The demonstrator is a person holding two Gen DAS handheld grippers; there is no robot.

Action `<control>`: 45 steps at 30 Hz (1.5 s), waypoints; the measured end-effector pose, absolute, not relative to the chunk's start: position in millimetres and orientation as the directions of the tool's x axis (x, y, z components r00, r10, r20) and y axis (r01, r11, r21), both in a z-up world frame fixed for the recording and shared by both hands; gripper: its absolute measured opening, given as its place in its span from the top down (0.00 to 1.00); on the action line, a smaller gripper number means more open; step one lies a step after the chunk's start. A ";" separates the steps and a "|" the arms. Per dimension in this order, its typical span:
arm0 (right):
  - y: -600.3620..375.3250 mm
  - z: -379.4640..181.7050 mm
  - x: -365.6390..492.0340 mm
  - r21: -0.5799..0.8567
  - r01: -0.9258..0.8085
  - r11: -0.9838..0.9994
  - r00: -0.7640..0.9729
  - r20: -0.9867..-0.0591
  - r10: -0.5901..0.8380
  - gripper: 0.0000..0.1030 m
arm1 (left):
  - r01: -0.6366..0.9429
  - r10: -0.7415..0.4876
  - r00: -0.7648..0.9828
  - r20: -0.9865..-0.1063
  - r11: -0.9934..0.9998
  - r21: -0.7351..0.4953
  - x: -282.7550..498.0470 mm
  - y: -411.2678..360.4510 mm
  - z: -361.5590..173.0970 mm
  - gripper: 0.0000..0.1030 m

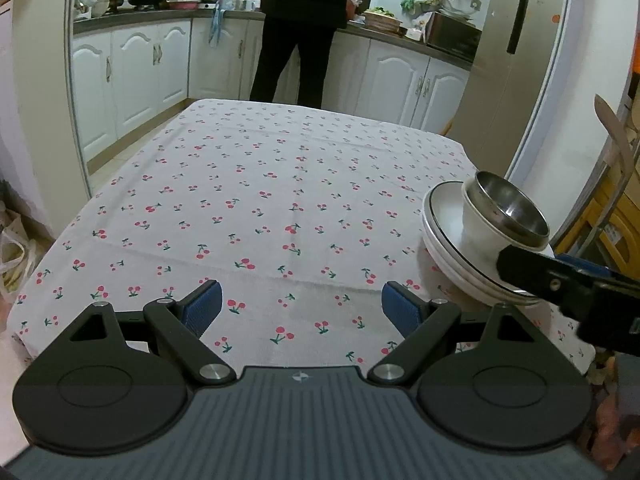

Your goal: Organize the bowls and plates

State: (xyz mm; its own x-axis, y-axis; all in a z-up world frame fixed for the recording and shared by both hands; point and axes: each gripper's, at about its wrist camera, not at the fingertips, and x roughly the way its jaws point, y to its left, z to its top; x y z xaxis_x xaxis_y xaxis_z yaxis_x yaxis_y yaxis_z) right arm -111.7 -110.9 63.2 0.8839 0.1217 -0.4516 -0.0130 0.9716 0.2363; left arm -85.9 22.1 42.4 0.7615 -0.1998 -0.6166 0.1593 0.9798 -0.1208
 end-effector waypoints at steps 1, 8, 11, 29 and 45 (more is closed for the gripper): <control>-110.7 62.5 -111.6 0.230 -0.009 0.973 0.883 -0.454 0.115 0.00 | 0.163 -0.201 0.761 -0.617 0.980 -0.118 -86.5 21.3 42.1 0.00; -111.0 59.1 -112.2 0.188 0.015 0.982 0.882 -0.466 0.075 0.00 | 0.160 -0.186 0.764 -0.618 0.982 -0.098 -86.9 16.0 41.1 0.00; -111.6 56.3 -112.4 0.180 0.024 0.983 0.880 -0.471 0.064 0.00 | 0.158 -0.183 0.764 -0.618 0.983 -0.095 -87.1 15.6 41.0 0.00; -120.7 59.8 -120.7 0.191 0.048 0.981 0.906 -0.421 0.038 0.00 | 0.129 -0.143 0.778 -0.612 0.989 -0.067 -100.5 6.9 52.7 0.00; -150.0 51.2 -122.8 0.242 0.146 0.959 0.922 -0.386 -0.043 0.00 | 0.136 -0.141 0.788 -0.599 0.989 -0.054 -96.5 -5.4 52.3 0.00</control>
State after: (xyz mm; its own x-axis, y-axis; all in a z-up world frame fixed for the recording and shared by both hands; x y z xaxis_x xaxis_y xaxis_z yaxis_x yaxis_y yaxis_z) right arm -122.8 -150.0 51.2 0.9215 -0.0431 -0.3859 0.1462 0.9592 0.2420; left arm -96.5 -5.4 52.3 0.7883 -0.1414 -0.5988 0.1361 0.9892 -0.0544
